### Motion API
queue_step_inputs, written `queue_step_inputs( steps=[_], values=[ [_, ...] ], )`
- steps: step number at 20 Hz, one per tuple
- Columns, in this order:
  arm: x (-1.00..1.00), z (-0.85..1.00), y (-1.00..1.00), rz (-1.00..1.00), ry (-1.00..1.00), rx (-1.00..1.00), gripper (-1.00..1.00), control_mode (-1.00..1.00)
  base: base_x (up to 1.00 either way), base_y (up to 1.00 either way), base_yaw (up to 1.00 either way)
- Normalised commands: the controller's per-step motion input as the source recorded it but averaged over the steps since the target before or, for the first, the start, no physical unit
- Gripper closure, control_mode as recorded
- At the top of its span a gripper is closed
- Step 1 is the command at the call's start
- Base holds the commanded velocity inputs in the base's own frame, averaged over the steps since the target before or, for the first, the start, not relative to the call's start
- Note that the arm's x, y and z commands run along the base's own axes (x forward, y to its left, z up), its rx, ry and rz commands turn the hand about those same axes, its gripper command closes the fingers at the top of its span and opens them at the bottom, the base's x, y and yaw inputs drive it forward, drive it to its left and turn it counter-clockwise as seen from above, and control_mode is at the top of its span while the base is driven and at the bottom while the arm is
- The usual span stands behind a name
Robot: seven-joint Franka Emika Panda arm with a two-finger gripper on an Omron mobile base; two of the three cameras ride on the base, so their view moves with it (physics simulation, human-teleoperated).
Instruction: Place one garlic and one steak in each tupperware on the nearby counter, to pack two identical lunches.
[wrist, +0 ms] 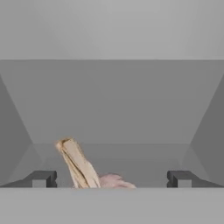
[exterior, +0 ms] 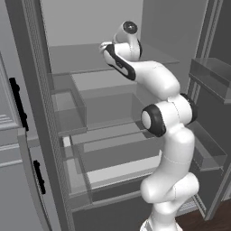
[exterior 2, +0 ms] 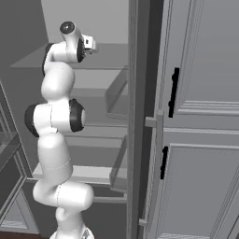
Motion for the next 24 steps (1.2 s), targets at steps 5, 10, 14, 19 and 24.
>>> queue_step_inputs(
  steps=[5,10,14,19,24],
  values=[
    [-0.08,-0.41,0.0,-0.13,0.13,0.0,1.0,-1.0,0.0,0.0,0.0],
    [-0.11,-0.44,0.0,-0.1,0.05,0.0,1.0,-1.0,0.0,0.0,0.0],
    [-0.46,-0.24,0.0,-0.05,-0.11,-0.03,1.0,-1.0,0.0,0.0,0.0],
    [-1.0,-0.13,-0.05,-0.07,-0.15,-0.01,1.0,-1.0,0.0,0.0,0.0],
    [-1.0,-0.03,-0.34,-0.1,-0.08,0.03,1.0,-1.0,0.0,0.0,0.0]
  ],
)
